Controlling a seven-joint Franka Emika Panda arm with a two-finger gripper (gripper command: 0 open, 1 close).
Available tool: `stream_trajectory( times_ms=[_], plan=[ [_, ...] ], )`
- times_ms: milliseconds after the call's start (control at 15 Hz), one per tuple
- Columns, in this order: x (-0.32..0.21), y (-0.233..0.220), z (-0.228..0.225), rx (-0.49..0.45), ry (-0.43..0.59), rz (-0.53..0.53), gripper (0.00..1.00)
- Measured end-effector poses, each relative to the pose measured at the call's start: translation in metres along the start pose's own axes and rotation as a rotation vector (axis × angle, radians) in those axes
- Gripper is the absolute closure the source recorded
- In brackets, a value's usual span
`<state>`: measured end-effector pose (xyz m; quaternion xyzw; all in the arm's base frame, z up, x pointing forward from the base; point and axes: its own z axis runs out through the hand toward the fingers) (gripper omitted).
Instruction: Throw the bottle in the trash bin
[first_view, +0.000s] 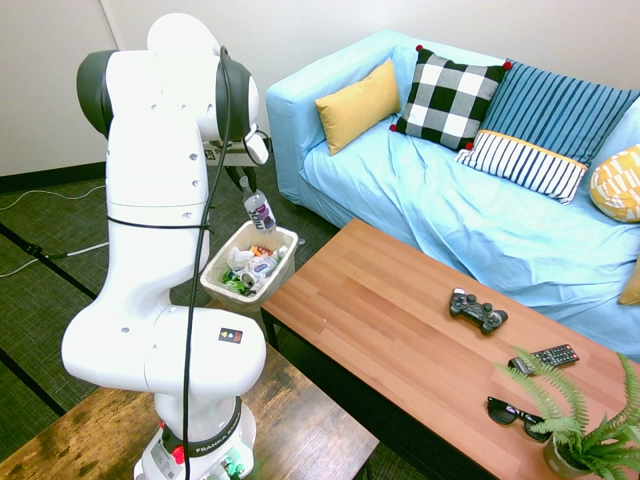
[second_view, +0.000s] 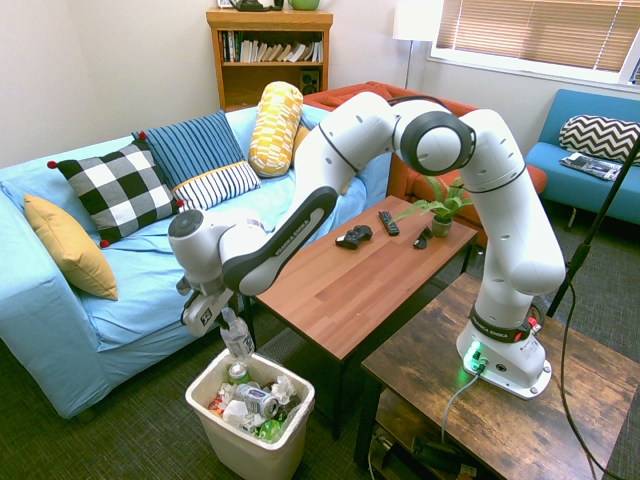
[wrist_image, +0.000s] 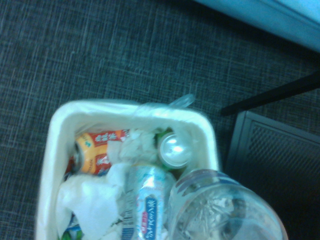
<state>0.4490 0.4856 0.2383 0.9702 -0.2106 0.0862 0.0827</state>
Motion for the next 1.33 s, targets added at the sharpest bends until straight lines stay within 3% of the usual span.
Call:
stream_trajectory(
  times_ms=[133, 200, 400, 1333],
  plan=[
    [-0.014, -0.014, 0.027, -0.026, -0.015, -0.020, 1.00],
    [-0.018, -0.018, 0.038, -0.041, -0.019, -0.026, 0.00],
    [-0.024, -0.027, 0.055, -0.063, -0.036, -0.030, 0.00],
    [-0.009, -0.031, 0.055, -0.042, 0.015, -0.015, 0.00]
  ],
)
